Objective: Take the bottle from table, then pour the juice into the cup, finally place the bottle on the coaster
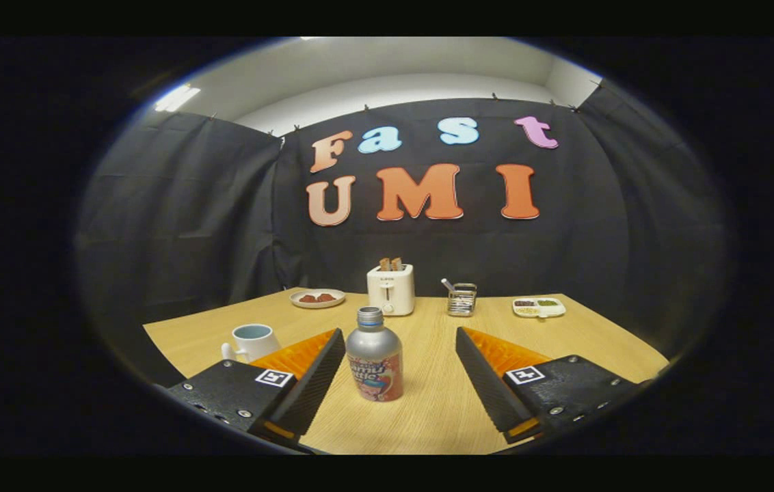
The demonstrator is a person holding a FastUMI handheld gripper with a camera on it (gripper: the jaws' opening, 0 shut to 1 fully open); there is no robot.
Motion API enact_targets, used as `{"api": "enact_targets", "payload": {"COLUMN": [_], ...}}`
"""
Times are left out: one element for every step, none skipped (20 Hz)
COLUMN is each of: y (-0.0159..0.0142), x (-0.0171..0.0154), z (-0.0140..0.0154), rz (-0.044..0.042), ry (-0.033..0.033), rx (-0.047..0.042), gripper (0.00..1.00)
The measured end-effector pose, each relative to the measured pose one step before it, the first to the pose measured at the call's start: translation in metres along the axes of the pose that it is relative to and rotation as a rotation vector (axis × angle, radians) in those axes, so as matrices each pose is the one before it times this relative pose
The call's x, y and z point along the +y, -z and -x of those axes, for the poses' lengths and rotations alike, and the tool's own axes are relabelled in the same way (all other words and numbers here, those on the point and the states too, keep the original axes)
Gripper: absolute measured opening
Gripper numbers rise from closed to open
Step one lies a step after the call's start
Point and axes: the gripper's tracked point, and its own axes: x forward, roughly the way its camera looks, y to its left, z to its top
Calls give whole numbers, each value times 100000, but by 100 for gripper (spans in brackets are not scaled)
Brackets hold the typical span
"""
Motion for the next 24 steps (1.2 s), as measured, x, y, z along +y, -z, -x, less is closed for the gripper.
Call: {"api": "enact_targets", "payload": {"y": [874,840,780,646,560,711,650,439,461,332,327,254,353,231,331,92,212,266,330,194,327,73,-129,-29], "x": [411,288,105,90,-13,-1,154,119,69,161,167,287,204,179,140,37,-71,-36,-114,-111,3,59,-8,-56], "z": [-325,-374,-536,-498,-496,-541,-575,-498,-359,-359,-439,-572,-307,-370,-386,-381,-337,-269,-61,-121,-85,-51,-81,-21], "rz": [-499,-515,-437,-318,-579,-926,-694,-552,-225,-1,100,106,36,-118,-182,-367,-598,-619,-709,-629,-386,-425,-126,465], "ry": [-838,-876,-397,-183,102,166,-246,-85,-1,-195,-251,-533,-153,-282,157,-54,560,40,737,403,237,-399,631,721], "rx": [1113,1204,1177,1121,686,1407,1045,959,1020,697,749,434,799,733,707,413,421,774,699,705,702,640,-175,548], "gripper": [97,97,97,97,97,97,97,97,97,97,97,97,97,97,97,98,97,97,94,93,89,88,84,82]}}
